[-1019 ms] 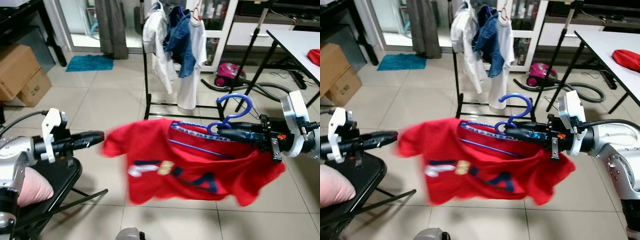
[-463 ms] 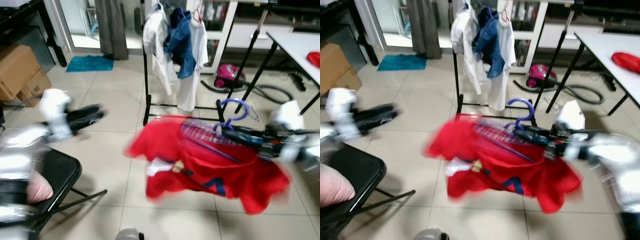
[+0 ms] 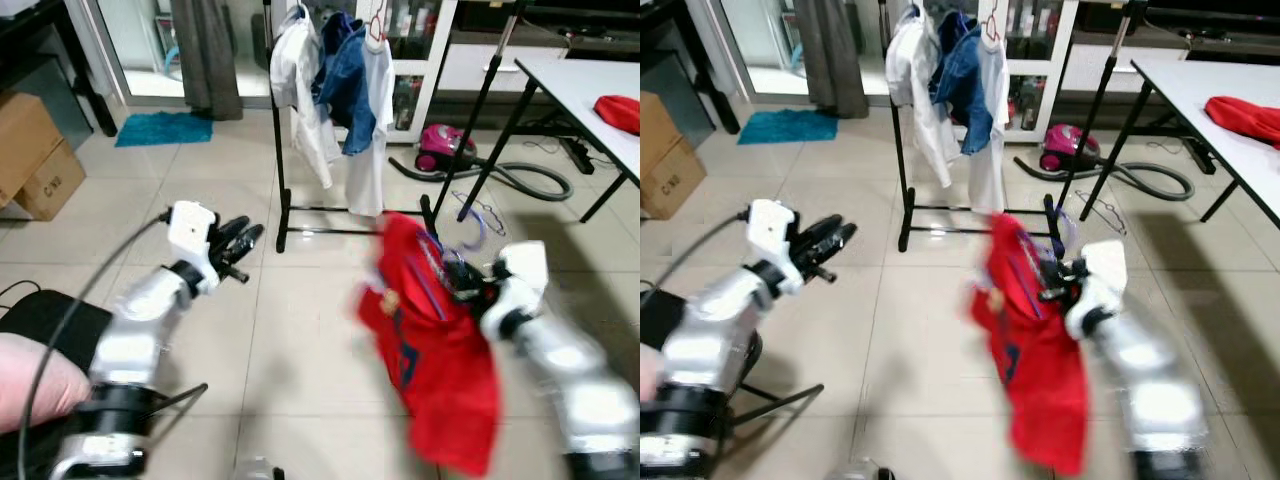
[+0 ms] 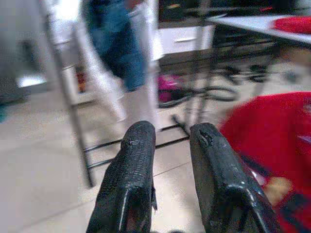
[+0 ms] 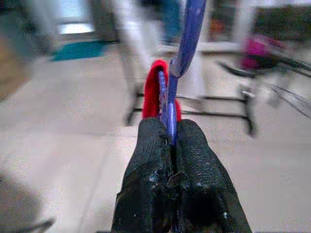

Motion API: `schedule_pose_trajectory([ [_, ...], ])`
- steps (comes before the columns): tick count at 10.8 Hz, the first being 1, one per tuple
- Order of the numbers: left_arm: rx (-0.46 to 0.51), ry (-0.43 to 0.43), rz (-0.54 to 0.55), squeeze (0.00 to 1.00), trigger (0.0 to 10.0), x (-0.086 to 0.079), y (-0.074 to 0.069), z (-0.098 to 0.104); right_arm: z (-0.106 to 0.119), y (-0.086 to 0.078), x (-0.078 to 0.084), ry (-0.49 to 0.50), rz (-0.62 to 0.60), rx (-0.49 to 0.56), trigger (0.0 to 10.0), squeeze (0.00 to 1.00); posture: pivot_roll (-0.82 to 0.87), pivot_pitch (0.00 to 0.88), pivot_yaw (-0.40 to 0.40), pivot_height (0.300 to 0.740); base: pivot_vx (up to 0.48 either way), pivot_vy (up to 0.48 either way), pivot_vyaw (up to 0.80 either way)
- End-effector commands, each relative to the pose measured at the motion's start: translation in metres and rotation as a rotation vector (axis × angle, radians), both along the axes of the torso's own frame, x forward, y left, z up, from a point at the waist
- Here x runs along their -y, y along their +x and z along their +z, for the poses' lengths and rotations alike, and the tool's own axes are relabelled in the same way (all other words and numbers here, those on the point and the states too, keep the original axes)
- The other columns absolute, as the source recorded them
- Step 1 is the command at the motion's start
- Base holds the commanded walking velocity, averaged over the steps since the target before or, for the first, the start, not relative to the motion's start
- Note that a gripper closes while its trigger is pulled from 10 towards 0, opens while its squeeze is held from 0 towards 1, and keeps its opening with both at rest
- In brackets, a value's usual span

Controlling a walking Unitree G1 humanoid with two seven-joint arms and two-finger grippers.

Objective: Hang hanger

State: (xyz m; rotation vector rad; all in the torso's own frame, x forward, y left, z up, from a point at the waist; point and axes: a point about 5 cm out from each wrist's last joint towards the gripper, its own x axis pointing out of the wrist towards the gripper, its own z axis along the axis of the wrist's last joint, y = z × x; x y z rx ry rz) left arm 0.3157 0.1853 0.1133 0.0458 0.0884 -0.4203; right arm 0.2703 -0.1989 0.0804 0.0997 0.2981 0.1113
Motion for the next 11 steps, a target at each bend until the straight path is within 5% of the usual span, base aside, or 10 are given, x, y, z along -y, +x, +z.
schedule_pose_trajectory([
  [1, -0.013, 0.02, 0.059, 0.0, 10.0, -0.003, 0.001, -0.005, 0.005, 0.003, 0.007, -0.051, -0.099, 0.039, 10.0, 0.0, 0.02, 0.0, 0.024, 0.74, 0.334, 0.0, 0.0],
  [3, -0.022, 0.06, 0.075, 0.0, 10.0, 0.007, -0.001, -0.017, -0.003, 0.006, 0.0, -0.116, -0.246, 0.04, 10.0, 0.0, 0.02, 0.0, 0.02, 0.74, 0.368, 0.0, 0.0],
  [9, 0.02, 0.076, 0.051, 0.0, 10.0, 0.025, 0.004, -0.014, 0.001, 0.014, -0.021, 0.049, -0.244, 0.114, 10.0, 0.0, 0.02, 0.0, 0.024, 0.74, 0.401, 0.0, 0.0],
  [11, 0.023, 0.062, 0.058, 0.0, 10.0, 0.025, 0.004, -0.013, 0.005, 0.018, -0.019, 0.034, -0.258, 0.136, 10.0, 0.0, 0.02, 0.0, 0.034, 0.74, 0.435, 0.0, -0.21],
])
